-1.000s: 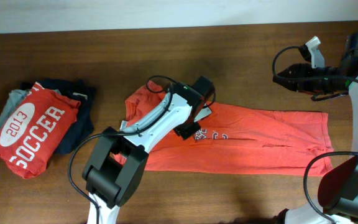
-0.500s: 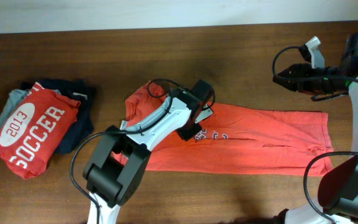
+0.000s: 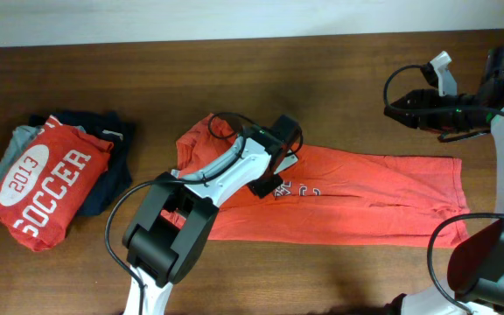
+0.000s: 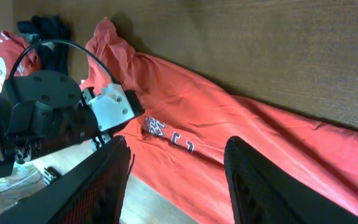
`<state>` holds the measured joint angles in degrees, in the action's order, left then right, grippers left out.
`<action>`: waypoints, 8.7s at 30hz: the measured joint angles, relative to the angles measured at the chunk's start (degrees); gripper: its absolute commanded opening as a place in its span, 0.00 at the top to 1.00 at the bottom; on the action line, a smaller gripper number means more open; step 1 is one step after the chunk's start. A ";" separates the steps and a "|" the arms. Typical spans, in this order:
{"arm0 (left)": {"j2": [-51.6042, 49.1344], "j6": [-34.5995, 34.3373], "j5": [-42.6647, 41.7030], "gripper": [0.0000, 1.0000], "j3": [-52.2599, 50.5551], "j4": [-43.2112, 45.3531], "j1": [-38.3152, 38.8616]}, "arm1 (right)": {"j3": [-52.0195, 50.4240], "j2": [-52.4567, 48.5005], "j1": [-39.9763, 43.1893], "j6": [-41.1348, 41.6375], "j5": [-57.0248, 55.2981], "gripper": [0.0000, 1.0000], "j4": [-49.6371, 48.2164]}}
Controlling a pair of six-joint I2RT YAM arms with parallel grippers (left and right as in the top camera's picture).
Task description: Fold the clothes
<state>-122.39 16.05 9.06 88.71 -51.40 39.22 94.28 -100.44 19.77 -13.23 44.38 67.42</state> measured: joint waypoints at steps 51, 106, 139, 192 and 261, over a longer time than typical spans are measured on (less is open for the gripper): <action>0.00 -8.72 1.33 0.29 15.69 -25.49 1.57 | 0.00 0.00 0.00 -0.02 0.00 0.48 -0.22; -8.94 -13.31 -23.39 0.96 16.09 -18.93 -25.27 | 0.00 -14.49 15.56 20.11 -37.94 0.41 -11.15; -8.94 -13.31 -23.39 0.96 16.09 -18.78 -25.27 | -0.90 -23.17 15.39 8.90 -32.24 0.56 -11.52; -8.98 -16.31 -18.75 0.63 17.05 -22.73 -32.52 | -3.10 -23.28 17.94 20.04 -22.80 0.66 -23.23; 7.32 -10.67 -16.44 0.35 35.39 -31.82 -28.33 | 2.49 -31.87 27.02 -18.29 -6.86 0.23 6.23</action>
<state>-115.07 5.39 -7.38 124.09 -83.22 10.90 96.77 -132.31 46.78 -31.53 37.52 73.65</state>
